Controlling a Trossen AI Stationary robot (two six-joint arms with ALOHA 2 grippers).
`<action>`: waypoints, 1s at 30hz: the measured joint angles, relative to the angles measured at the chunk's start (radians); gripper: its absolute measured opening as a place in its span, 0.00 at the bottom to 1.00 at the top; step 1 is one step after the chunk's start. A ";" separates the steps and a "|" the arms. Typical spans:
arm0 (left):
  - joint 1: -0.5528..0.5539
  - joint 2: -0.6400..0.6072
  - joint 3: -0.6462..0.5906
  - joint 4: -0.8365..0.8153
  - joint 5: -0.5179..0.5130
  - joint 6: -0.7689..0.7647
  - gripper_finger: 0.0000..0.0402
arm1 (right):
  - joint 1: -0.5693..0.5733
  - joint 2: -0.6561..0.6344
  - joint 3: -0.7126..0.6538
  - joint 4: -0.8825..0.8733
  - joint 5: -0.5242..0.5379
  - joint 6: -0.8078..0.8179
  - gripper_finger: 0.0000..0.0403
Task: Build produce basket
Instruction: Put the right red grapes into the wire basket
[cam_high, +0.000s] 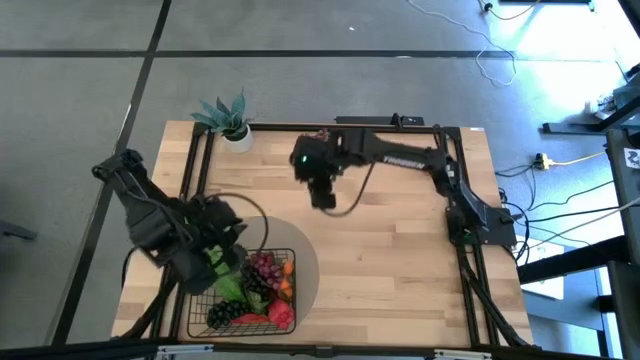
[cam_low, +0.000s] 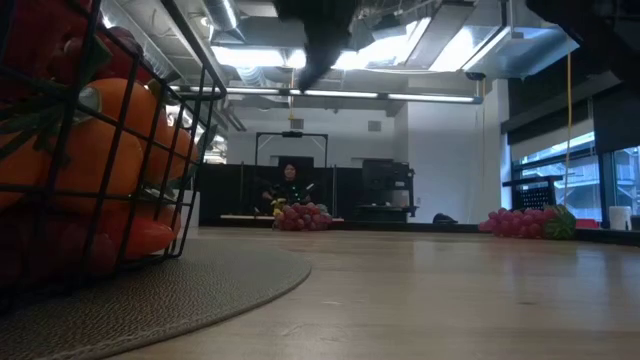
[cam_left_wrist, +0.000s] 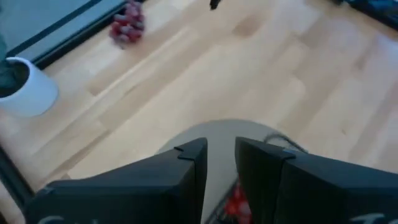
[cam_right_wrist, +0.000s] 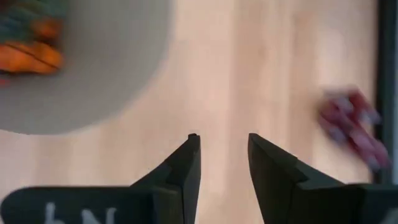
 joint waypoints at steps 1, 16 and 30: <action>0.024 0.000 0.000 0.000 0.000 0.000 0.18 | -0.024 0.000 0.000 -0.022 0.009 0.000 0.29; 0.478 0.000 0.000 -0.029 0.017 0.058 0.18 | -0.426 -0.001 -0.009 -0.239 0.020 -0.009 0.29; 0.804 0.000 0.000 0.092 0.139 0.254 0.18 | -0.748 -0.002 -0.043 -0.265 0.006 0.072 0.29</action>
